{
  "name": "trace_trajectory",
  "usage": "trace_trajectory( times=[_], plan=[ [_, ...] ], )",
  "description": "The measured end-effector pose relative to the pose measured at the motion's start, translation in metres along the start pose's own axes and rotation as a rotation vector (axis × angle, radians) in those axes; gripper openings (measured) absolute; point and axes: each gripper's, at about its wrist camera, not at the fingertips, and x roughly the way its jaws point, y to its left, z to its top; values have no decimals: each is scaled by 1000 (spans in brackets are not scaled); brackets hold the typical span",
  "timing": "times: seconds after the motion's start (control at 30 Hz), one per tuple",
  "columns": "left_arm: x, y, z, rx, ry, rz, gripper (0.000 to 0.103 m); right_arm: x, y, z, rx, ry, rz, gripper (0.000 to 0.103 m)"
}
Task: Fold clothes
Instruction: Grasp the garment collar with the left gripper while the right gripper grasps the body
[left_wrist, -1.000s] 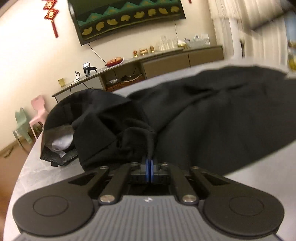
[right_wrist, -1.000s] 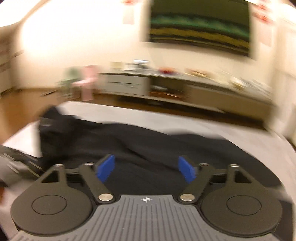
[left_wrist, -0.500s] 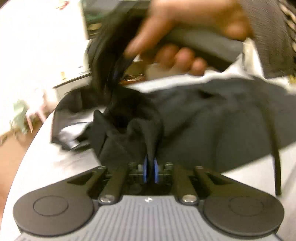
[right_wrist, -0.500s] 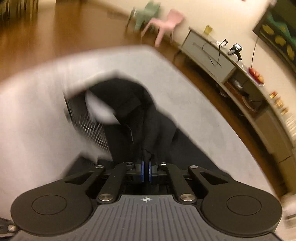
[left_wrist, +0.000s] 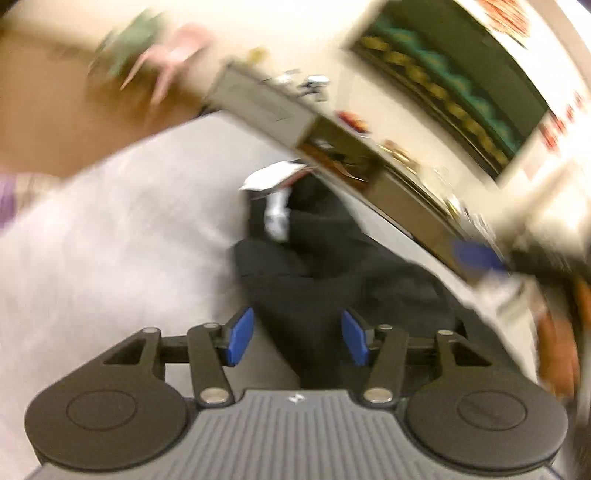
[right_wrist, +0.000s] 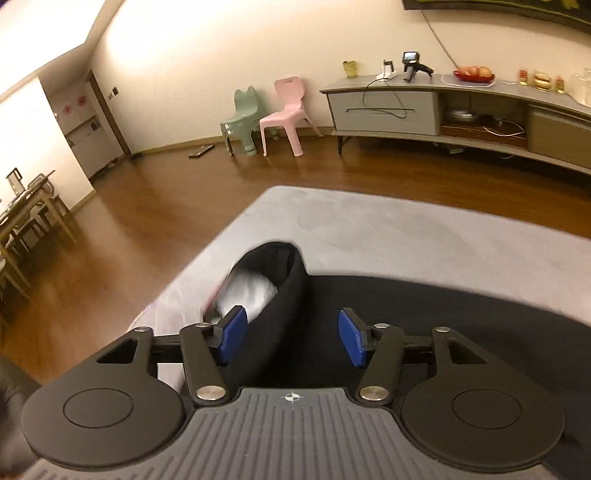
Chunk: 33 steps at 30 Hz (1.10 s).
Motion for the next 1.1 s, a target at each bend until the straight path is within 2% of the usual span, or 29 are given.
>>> trace_trajectory(
  times=[0.03,0.07,0.17,0.2,0.23,0.27,0.3,0.4,0.47,0.5,0.53,0.63,0.7,0.77,0.83,0.93,1.03,1.07,1.1],
  plan=[
    [5,8,3,-64,14,-1,54,-17,-8,-17,-6,6,-1,71],
    [10,8,4,-78,25,0,54,-33,-17,-34,-13,11,-9,72],
    [24,-9,4,-39,45,9,54,-84,-50,-95,-18,31,-82,73],
    [29,-16,3,-10,38,24,46,-101,-63,-115,-16,35,-119,73],
    [34,-22,3,20,28,42,28,-115,-77,-131,-5,35,-156,74],
    [38,-28,2,49,18,61,5,-128,-90,-147,26,36,-193,74],
    [30,-39,0,104,-33,96,2,-142,-104,-162,60,38,-229,74],
    [-39,-59,-12,200,-392,83,3,-182,-145,-209,164,44,-338,74],
    [-49,-33,-20,62,-356,166,3,-206,-169,-235,232,47,-406,74],
    [-41,-15,-23,-18,-269,195,5,-217,-179,-245,266,47,-435,74],
    [-40,-5,-25,-64,-239,209,6,-227,-186,-252,293,38,-450,74],
    [-44,20,-29,-179,-193,243,28,-248,-200,-271,376,-3,-450,77],
    [-48,27,-26,-233,-192,216,46,-263,-206,-281,428,-29,-456,79],
    [-44,31,-22,-273,-174,198,52,-279,-208,-289,473,-62,-479,82],
    [-30,31,-20,-291,-142,203,54,-299,-212,-299,526,-112,-514,84],
    [-14,27,-19,-266,-107,209,54,-337,-222,-317,701,-223,-552,87],
    [-2,19,-15,-215,-110,221,49,-372,-228,-342,818,-301,-673,88],
    [3,18,-12,-205,-102,218,43,-374,-231,-345,836,-305,-704,88],
    [10,16,-10,-191,-87,221,27,-374,-234,-346,850,-304,-734,90]
  ],
)
